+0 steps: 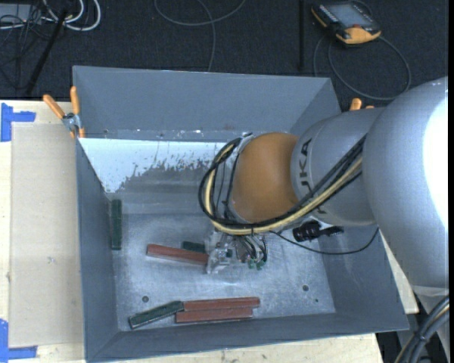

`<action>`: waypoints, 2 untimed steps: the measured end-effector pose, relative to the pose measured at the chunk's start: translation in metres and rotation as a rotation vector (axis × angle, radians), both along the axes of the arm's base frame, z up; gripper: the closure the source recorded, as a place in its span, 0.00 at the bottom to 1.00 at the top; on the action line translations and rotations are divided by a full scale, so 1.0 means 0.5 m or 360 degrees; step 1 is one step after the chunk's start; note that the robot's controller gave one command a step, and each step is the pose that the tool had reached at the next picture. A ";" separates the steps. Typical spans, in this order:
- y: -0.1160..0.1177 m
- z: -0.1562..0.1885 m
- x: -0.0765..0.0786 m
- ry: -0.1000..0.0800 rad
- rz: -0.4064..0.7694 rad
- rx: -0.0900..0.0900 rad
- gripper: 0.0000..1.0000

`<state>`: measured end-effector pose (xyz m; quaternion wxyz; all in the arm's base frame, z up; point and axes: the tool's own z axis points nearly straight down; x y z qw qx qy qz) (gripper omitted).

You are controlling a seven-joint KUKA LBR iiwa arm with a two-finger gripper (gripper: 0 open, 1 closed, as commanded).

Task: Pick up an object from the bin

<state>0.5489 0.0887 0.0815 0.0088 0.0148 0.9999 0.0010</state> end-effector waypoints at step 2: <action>0.025 0.361 0.025 0.0025 -0.0062 -0.0001 1.00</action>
Offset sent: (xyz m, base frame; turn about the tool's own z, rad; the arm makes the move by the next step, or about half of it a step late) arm 0.0118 0.0129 0.1802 0.0404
